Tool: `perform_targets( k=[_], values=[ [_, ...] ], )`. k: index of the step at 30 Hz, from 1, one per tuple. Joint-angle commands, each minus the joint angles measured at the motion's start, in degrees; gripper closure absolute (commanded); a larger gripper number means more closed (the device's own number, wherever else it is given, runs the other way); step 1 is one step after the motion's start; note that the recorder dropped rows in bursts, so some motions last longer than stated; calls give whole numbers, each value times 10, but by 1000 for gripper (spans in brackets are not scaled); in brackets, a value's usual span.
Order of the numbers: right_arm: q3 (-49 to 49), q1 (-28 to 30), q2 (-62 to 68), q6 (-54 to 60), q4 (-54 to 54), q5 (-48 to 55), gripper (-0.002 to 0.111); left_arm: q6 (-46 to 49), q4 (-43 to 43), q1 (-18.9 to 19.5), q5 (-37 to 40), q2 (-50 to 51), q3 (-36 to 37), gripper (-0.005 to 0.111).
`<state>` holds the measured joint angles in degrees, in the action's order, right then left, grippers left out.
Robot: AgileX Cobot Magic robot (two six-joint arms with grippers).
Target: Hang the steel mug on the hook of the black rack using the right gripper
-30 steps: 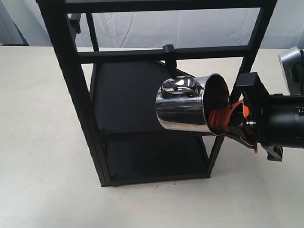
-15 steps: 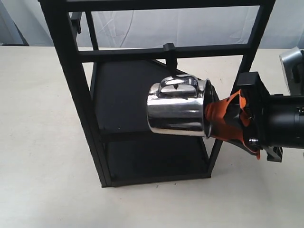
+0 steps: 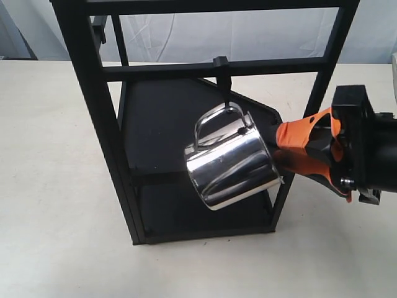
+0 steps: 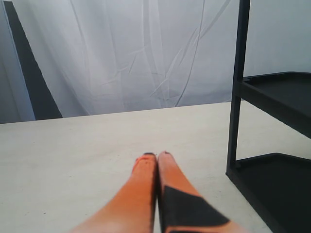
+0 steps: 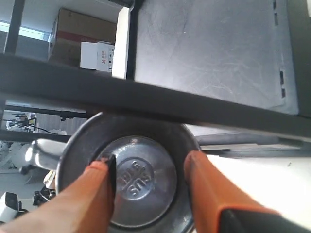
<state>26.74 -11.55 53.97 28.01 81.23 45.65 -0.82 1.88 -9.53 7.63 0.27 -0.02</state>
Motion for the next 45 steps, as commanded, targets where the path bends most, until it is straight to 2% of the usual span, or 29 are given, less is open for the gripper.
perform_targets(
  k=[1, 4, 12, 20, 32, 37, 45],
  values=[
    [-1, 1, -8, 2, -16, -9, 64, -1, -1, -3, -3, -3, 0, 105],
    [-1, 1, -20, -9, -44, -30, 72, -1, -1, -3, -3, -3, 0, 105],
    [-1, 1, -95, -14, -99, -95, 109, -1, -1, -3, -3, -3, 0, 105],
    [-1, 1, -222, -12, -255, -159, 109, -1, -1, -3, -3, -3, 0, 105],
    [-1, 1, -284, -8, -278, -155, 109, -1, -1, -3, -3, -3, 0, 105],
    [-20, 4, -297, 37, -384, -187, 109, -1, -1, -3, -3, -3, 0, 105],
    [-170, 95, -459, 55, -407, -294, 109, -1, -1, -3, -3, -3, 0, 105]
  ],
)
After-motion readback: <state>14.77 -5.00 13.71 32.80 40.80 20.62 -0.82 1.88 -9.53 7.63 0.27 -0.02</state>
